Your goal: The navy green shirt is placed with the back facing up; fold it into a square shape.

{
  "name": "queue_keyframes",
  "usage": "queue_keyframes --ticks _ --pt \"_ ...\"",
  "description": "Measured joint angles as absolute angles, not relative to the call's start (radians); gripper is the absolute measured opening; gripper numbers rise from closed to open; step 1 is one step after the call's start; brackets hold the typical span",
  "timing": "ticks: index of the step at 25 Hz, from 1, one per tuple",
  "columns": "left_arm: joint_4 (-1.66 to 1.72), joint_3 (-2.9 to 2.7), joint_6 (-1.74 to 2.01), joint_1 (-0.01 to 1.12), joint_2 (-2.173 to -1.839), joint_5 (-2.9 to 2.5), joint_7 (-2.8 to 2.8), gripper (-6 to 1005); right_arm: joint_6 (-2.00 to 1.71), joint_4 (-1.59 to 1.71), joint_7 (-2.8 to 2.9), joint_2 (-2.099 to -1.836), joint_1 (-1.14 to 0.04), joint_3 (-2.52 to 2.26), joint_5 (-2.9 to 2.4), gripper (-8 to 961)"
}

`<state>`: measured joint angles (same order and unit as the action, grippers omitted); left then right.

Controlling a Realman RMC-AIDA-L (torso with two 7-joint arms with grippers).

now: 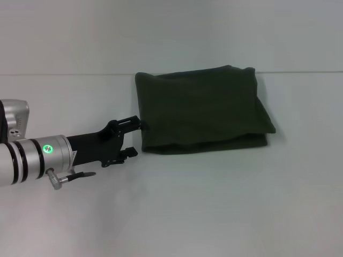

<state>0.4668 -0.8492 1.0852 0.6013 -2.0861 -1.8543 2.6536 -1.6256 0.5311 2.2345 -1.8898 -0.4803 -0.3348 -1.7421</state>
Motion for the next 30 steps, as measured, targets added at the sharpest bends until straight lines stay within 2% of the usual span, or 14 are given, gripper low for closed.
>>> queue_keyframes --ticks 2,30 --pt "0.459 -0.849 1.073 0.605 -2.087 -1.854 2.654 859 -1.626 0.530 2.235 -1.890 -0.488 -0.335 -1.742 946" --pt "0.357 -0.909 0.895 0.705 -2.104 -1.864 2.642 858 -1.620 0.526 2.241 -1.890 -0.493 -0.325 -1.734 946"
